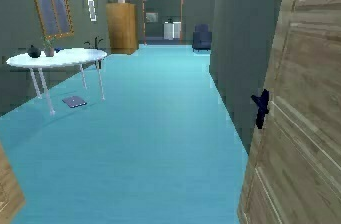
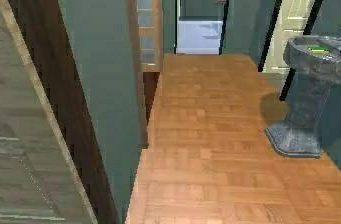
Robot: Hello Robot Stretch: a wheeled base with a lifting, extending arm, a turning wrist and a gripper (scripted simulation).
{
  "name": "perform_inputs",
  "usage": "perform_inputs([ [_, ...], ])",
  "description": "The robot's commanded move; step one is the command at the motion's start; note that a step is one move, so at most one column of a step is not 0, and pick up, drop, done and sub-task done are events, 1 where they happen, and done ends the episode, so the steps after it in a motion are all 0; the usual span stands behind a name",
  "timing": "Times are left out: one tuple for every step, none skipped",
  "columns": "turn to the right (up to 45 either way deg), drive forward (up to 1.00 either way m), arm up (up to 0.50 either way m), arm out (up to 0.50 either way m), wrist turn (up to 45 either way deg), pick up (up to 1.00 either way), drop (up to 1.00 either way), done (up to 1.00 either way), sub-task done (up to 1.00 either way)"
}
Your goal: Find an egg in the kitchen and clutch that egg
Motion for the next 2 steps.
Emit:
perform_inputs([
  [0.0, 1.00, 0.00, 0.00, 0.0, 0.00, 0.00, 0.00, 0.00],
  [0.0, 1.00, 0.00, 0.00, 0.0, 0.00, 0.00, 0.00, 0.00],
])
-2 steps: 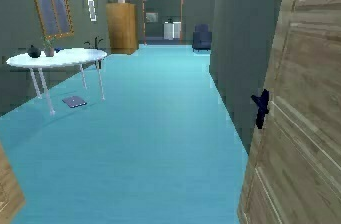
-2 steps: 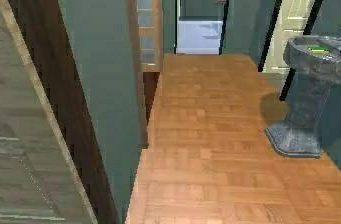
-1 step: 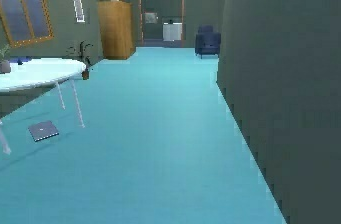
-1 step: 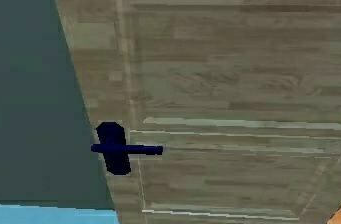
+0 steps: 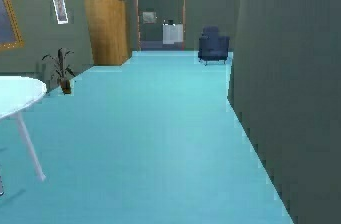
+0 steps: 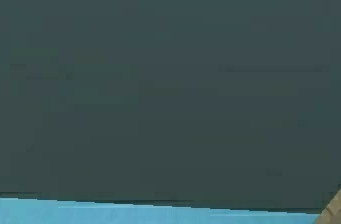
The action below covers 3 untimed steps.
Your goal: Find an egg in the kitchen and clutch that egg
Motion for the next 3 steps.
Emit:
perform_inputs([
  [0.0, 1.00, 0.00, 0.00, 0.0, 0.00, 0.00, 0.00, 0.00],
  [0.0, 1.00, 0.00, 0.00, 0.0, 0.00, 0.00, 0.00, 0.00],
  [0.0, 1.00, 0.00, 0.00, 0.0, 0.00, 0.00, 0.00, 0.00],
])
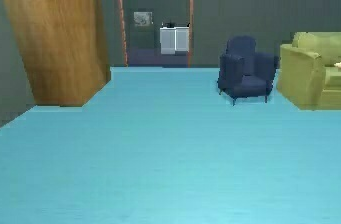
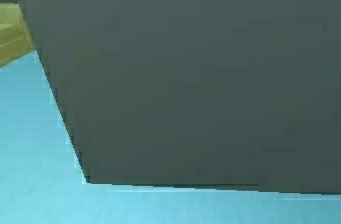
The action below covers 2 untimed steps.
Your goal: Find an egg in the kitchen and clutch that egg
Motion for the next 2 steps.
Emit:
perform_inputs([
  [0.0, 1.00, 0.00, 0.00, 0.0, 0.00, 0.00, 0.00, 0.00],
  [0.0, 1.00, 0.00, 0.00, 0.0, 0.00, 0.00, 0.00, 0.00],
])
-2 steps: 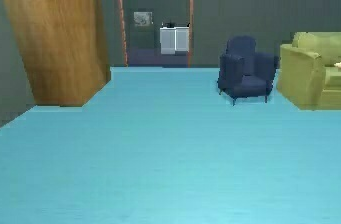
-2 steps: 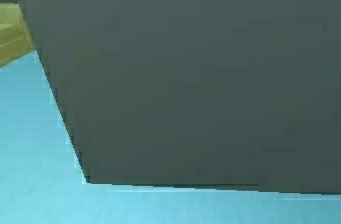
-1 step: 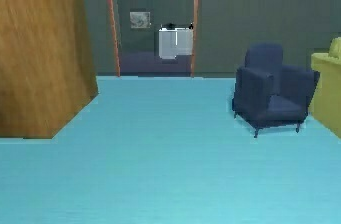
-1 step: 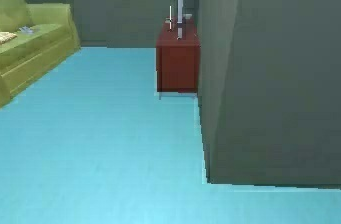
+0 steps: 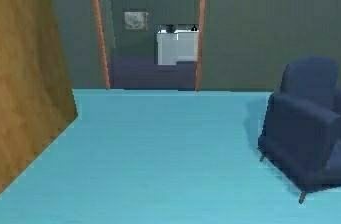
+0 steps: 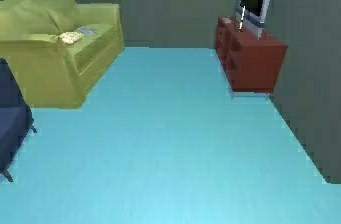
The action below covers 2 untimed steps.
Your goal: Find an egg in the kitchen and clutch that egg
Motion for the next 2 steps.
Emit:
perform_inputs([
  [0.0, 1.00, 0.00, 0.00, 0.0, 0.00, 0.00, 0.00, 0.00],
  [0.0, 1.00, 0.00, 0.00, 0.0, 0.00, 0.00, 0.00, 0.00],
])
